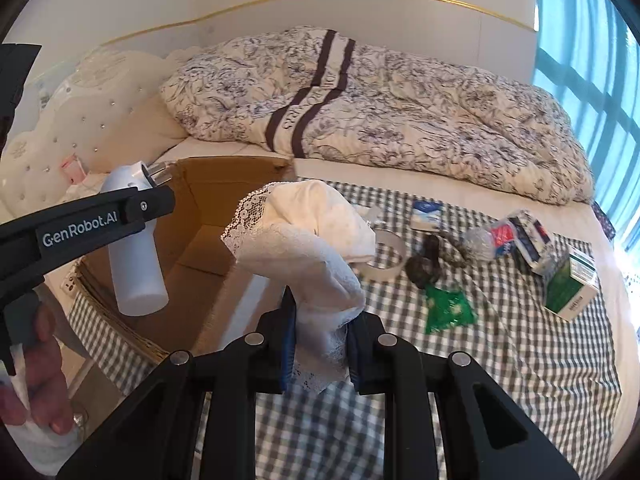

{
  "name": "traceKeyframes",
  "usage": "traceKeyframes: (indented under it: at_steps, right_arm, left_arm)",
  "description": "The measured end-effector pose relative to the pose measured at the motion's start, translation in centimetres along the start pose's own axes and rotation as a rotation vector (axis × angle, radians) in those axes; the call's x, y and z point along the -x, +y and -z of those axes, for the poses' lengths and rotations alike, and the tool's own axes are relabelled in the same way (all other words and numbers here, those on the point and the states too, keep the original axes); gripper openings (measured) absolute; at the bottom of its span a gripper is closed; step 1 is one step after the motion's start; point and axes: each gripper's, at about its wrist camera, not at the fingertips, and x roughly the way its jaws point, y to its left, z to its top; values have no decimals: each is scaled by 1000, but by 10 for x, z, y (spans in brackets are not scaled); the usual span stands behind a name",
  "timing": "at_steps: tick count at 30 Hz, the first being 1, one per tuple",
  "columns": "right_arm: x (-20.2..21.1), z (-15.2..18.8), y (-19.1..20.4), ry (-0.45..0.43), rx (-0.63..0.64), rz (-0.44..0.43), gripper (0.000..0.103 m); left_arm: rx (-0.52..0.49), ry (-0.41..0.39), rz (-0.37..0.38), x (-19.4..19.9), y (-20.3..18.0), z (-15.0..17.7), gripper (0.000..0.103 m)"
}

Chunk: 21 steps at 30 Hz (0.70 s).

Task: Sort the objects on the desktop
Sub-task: 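Carry the lace cloth and white bottle with both tools over the cardboard box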

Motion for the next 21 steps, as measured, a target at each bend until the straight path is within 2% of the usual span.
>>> traceKeyframes:
  at_steps: [21]
  right_arm:
    - [-50, -12, 65, 68, 102, -71, 20]
  left_arm:
    - [73, 61, -53, -44, 51, -2, 53]
